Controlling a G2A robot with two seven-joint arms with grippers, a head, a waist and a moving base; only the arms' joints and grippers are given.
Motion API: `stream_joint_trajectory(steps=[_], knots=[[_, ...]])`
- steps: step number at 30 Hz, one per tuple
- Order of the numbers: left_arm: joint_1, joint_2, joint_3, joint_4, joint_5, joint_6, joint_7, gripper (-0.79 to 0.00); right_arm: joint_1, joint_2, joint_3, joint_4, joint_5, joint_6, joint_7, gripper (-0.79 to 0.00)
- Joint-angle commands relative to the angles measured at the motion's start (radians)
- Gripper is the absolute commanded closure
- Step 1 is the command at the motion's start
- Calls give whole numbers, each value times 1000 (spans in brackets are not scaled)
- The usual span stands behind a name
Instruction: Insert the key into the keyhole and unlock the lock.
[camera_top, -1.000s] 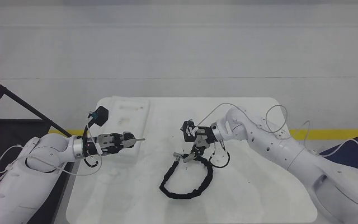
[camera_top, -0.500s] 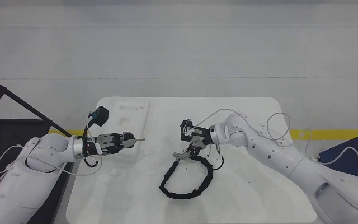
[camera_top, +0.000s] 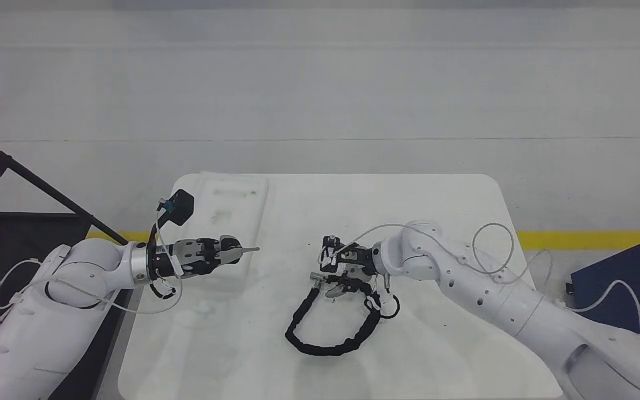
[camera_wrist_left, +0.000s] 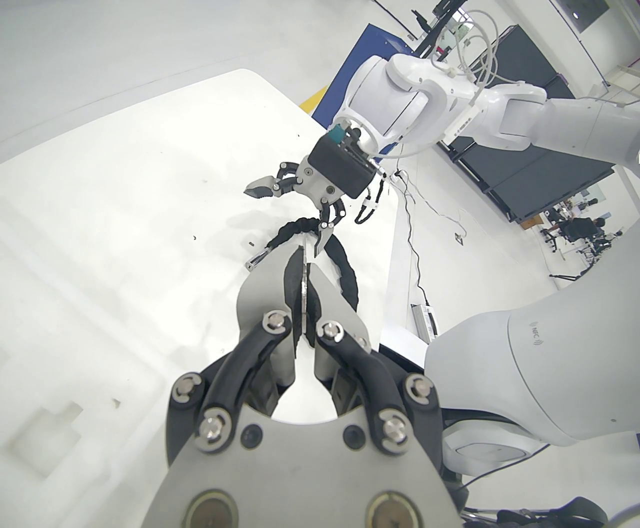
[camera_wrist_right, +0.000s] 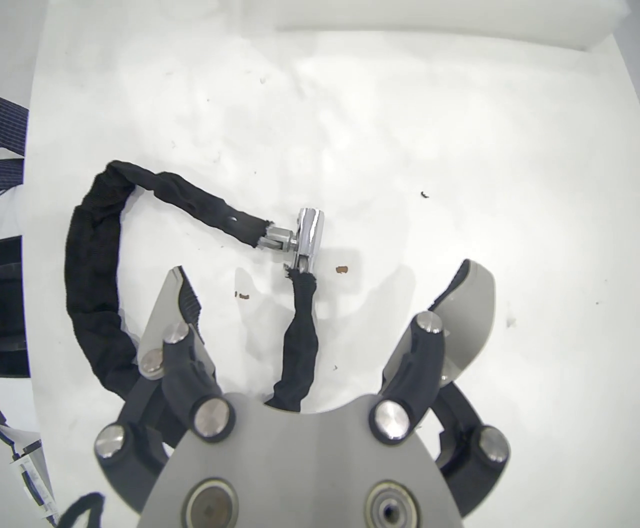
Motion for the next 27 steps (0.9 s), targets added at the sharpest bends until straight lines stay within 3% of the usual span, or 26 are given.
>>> stream_joint_trajectory(steps=[1,2,4,27], knots=[[0,0,0,0,0,0,0,0,-7,-2,2,-5,-8,0,24,-502],[0,0,0,0,0,0,0,0,-11,-3,3,-7,-11,1,36,-416],[0,0,0,0,0,0,0,0,-18,-5,6,-9,-16,2,52,-385],[0,0,0,0,0,0,0,0,-56,-40,55,26,-45,-2,153,-360]])
